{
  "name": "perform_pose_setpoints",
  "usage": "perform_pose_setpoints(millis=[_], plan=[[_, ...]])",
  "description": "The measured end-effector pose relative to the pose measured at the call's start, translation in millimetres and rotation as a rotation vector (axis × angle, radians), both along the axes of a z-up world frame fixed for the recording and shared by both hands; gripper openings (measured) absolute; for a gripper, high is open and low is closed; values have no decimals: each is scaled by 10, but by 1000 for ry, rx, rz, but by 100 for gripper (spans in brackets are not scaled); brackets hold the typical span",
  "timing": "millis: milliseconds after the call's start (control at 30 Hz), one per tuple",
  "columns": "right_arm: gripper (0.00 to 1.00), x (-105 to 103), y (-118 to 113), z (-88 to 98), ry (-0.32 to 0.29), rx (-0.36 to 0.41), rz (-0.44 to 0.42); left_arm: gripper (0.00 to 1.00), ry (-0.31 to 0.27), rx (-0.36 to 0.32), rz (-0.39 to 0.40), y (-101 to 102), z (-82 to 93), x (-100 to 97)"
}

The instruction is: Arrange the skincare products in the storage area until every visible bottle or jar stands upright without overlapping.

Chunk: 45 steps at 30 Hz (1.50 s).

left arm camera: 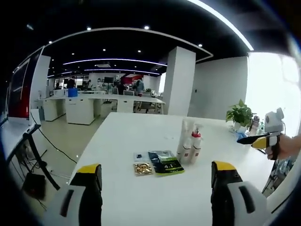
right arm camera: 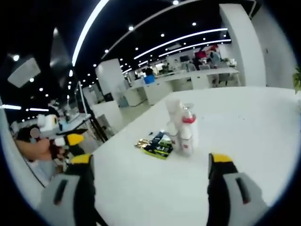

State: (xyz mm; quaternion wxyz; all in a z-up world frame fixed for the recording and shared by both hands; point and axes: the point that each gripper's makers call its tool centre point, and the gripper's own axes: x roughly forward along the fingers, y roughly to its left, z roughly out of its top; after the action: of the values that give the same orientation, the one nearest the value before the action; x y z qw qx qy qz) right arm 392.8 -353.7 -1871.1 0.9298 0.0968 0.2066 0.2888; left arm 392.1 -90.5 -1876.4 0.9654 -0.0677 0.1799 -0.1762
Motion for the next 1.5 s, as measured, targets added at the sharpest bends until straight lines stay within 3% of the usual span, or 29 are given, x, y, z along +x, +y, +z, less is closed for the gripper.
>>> perform_pose_setpoints(millis=[1200, 1500], plan=[[99, -89, 82, -13, 5, 2, 8, 100, -1, -1, 25, 106, -24, -111], [99, -105, 18, -20, 8, 8, -7, 100, -2, 3, 12, 44, -26, -71]])
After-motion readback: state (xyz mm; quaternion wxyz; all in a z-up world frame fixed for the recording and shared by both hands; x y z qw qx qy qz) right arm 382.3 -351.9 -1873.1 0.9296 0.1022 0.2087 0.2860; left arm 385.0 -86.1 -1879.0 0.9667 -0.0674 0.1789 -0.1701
